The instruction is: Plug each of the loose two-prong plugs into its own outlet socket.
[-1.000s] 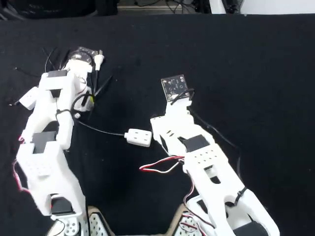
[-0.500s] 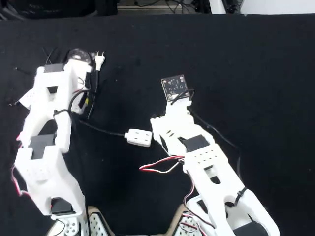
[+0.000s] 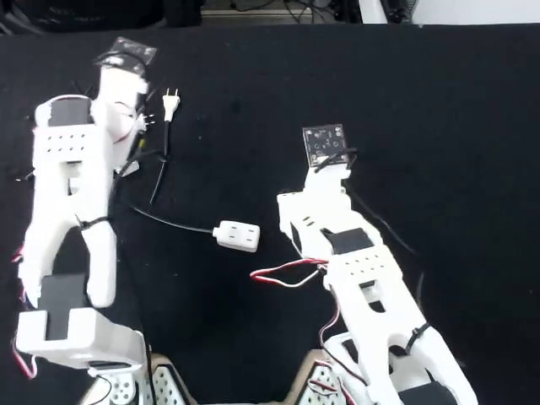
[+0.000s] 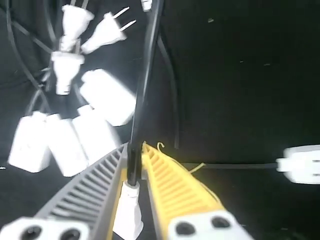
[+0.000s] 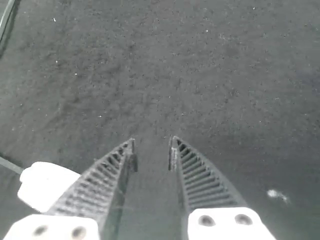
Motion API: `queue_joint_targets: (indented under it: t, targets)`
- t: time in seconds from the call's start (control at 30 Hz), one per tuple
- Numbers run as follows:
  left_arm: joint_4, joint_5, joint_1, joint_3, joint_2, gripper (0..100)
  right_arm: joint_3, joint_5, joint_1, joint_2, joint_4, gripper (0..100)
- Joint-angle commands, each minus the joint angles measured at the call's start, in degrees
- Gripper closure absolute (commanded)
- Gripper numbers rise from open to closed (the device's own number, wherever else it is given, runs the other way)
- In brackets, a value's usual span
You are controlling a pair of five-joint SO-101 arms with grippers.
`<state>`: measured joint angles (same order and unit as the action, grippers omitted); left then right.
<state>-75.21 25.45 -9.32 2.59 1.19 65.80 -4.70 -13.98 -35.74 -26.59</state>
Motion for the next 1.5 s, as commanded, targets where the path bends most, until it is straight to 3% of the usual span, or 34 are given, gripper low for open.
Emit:
queue_joint_targets:
  t: [0.0,0.1,0.3,0.53,0.63,0.77,1.07,1.17,1.37,1.47]
  targets:
    - [-1.8,-5.9,8.6,-0.6,3.9,97,-2.0,-3.2,5.4,-0.5,1.8,89.1]
    - [0.1,-6.9,16.1,-5.2,3.7,97,-2.7,-7.2,8.5,-0.2,1.8,89.2]
    - [7.5,-8.5,27.5,-10.0,4.0,97,-3.0,-7.4,10.4,-0.1,1.8,89.2]
    - [19.1,-11.0,32.9,-15.5,3.3,96,-3.1,-7.2,10.2,-0.2,1.8,89.2]
    - [20.1,-11.0,33.3,-17.7,3.4,88,-3.1,-7.2,10.3,-0.2,2.1,89.2]
    - [19.9,-11.0,30.9,-18.2,4.0,76,-2.8,-7.2,10.3,-0.1,3.6,89.2]
    - [6.7,-10.5,13.0,-12.0,12.8,78,-2.8,-7.1,9.6,-0.1,3.5,89.0]
    - [4.0,-10.5,7.7,-16.3,13.6,78,-2.7,-2.8,5.3,0.0,3.4,89.0]
    - [15.5,-11.0,-0.1,-31.5,12.0,78,-0.3,11.5,-7.6,0.0,3.3,89.0]
    - [20.2,-11.8,-2.0,-37.1,11.7,78,0.2,14.9,-11.1,0.9,3.3,89.0]
